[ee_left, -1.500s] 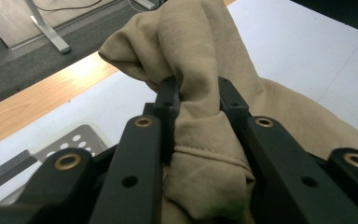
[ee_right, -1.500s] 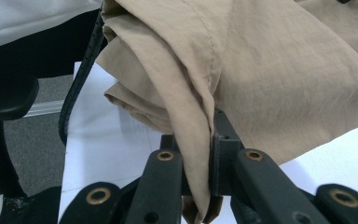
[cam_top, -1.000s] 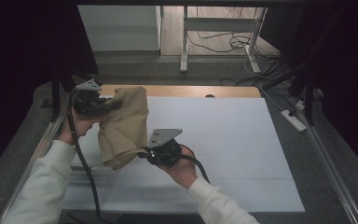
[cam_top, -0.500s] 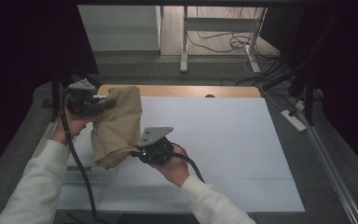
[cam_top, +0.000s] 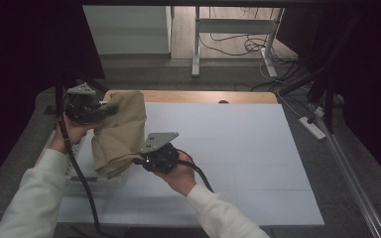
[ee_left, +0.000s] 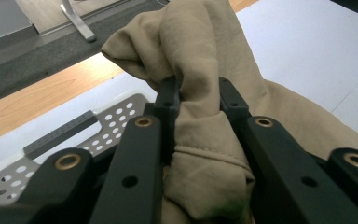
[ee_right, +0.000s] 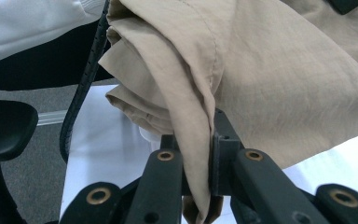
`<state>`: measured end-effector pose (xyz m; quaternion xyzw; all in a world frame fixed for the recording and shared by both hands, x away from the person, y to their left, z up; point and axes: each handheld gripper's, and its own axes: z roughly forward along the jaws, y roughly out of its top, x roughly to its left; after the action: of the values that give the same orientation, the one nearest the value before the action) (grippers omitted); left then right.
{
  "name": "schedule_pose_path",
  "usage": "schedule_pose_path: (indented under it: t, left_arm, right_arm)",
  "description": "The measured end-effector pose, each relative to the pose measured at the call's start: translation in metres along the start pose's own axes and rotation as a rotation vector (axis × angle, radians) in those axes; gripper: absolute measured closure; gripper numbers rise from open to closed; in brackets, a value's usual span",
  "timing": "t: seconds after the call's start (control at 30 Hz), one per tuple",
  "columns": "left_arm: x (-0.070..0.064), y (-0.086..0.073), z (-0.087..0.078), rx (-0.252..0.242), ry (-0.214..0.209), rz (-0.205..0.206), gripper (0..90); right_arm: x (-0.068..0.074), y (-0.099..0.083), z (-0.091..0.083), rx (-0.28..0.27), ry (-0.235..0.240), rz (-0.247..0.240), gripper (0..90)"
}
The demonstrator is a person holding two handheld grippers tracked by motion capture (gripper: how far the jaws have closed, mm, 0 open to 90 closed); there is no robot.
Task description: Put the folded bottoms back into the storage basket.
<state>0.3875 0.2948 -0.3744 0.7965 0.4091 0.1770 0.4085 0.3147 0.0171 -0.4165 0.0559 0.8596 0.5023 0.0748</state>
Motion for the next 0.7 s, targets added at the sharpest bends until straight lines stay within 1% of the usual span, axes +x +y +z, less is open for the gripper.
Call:
schedule_pose_path:
  t: [0.2,0.4,0.43,0.7]
  left_arm:
    - [0.003,-0.001,-0.005,-0.002,0.011,0.000,74.6]
    - [0.008,-0.003,-0.009,0.002,0.019,-0.009,74.6]
    - [0.009,-0.004,-0.010,0.001,0.021,-0.011,74.7]
    - [0.013,-0.006,-0.015,0.002,0.031,-0.010,74.7]
  right_arm:
    - [0.001,0.004,0.006,0.003,0.007,-0.002,83.3]
    - [0.001,0.008,0.013,0.006,0.017,-0.003,83.3]
    - [0.001,0.009,0.016,0.004,0.018,0.003,83.3]
    - [0.002,0.012,0.023,0.003,0.025,0.000,83.3]
